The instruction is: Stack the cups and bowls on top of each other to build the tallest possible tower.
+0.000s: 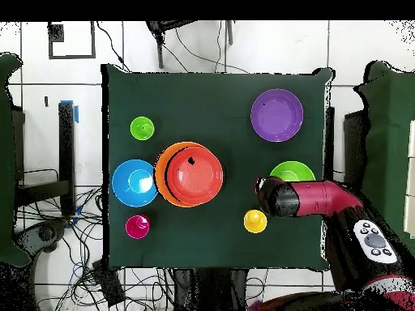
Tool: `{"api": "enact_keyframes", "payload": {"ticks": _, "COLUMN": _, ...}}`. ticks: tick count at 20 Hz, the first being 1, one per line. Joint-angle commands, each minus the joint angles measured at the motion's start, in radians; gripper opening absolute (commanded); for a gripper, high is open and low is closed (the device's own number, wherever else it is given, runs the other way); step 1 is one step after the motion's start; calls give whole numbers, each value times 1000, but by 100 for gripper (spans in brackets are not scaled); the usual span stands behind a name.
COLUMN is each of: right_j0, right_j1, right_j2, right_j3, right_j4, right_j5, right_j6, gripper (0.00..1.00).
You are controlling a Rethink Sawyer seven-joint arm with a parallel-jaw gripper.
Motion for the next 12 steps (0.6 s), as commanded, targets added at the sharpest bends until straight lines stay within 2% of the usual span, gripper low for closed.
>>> {"api": "enact_keyframes", "payload": {"ticks": 1, "right_j0": 45, "right_j1": 82, "right_j2": -1, "right_j3": -1, "right_j4": 4, "right_j5": -64, "right_j6": 79, "gripper": 100}}
{"api": "enact_keyframes", "payload": {"ticks": 7, "right_j0": 51, "right_j1": 85, "right_j2": -13, "right_j3": 4, "right_j4": -1, "right_j5": -75, "right_j6": 76, "gripper": 100}}
{"api": "enact_keyframes", "payload": {"ticks": 8, "right_j0": 50, "right_j1": 85, "right_j2": -13, "right_j3": 4, "right_j4": -1, "right_j5": -77, "right_j6": 70, "gripper": 0}}
{"api": "enact_keyframes", "payload": {"ticks": 12, "right_j0": 25, "right_j1": 85, "right_j2": 11, "right_j3": 11, "right_j4": 3, "right_j5": -75, "right_j6": 37, "gripper": 0}}
